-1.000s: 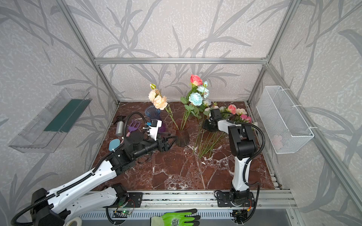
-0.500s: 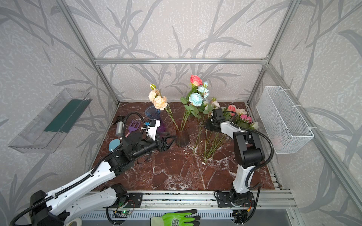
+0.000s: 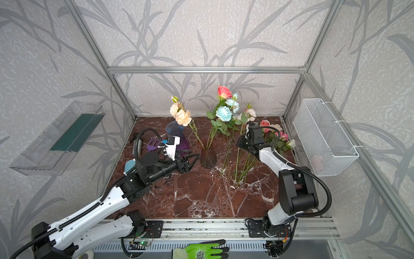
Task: Arrange flowers in a vase
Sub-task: Pick up the flower from the top-right of the table.
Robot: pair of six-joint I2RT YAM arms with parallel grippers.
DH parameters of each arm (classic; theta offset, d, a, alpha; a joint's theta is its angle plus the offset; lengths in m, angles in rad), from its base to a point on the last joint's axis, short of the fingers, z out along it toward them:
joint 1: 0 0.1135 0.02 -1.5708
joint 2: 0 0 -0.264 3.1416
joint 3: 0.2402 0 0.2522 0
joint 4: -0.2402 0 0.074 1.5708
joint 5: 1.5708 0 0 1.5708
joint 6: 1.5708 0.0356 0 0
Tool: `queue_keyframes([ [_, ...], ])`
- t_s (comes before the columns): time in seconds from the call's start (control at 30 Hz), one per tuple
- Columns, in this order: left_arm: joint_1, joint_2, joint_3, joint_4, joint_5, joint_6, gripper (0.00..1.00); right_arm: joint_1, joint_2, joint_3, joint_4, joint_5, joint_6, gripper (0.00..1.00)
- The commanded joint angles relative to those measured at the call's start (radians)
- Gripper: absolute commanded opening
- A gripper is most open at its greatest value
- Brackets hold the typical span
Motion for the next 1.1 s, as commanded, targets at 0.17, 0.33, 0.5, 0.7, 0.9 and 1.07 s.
queue_keyframes([
  [0.17,0.011,-0.044,0.024,-0.012,-0.044,0.038,0.72,-0.003,-0.305,-0.117,0.131,0.028,0.046,0.03],
  [0.33,0.034,-0.061,0.021,-0.022,-0.086,0.059,0.72,-0.002,-0.450,-0.146,0.085,0.059,0.010,0.03],
  [0.5,0.074,-0.082,0.016,-0.022,-0.115,0.069,0.73,0.000,-0.551,-0.141,0.061,0.067,-0.009,0.03],
  [0.7,0.136,-0.119,-0.002,-0.005,-0.158,0.063,0.72,0.013,-0.604,-0.093,0.061,0.057,-0.022,0.03],
  [0.9,0.191,-0.171,-0.020,-0.005,-0.242,0.057,0.73,0.107,-0.591,0.008,0.068,0.081,-0.093,0.03],
  [1.07,0.229,-0.208,-0.033,-0.007,-0.320,0.053,0.73,0.216,-0.563,0.124,0.073,0.106,-0.171,0.03],
])
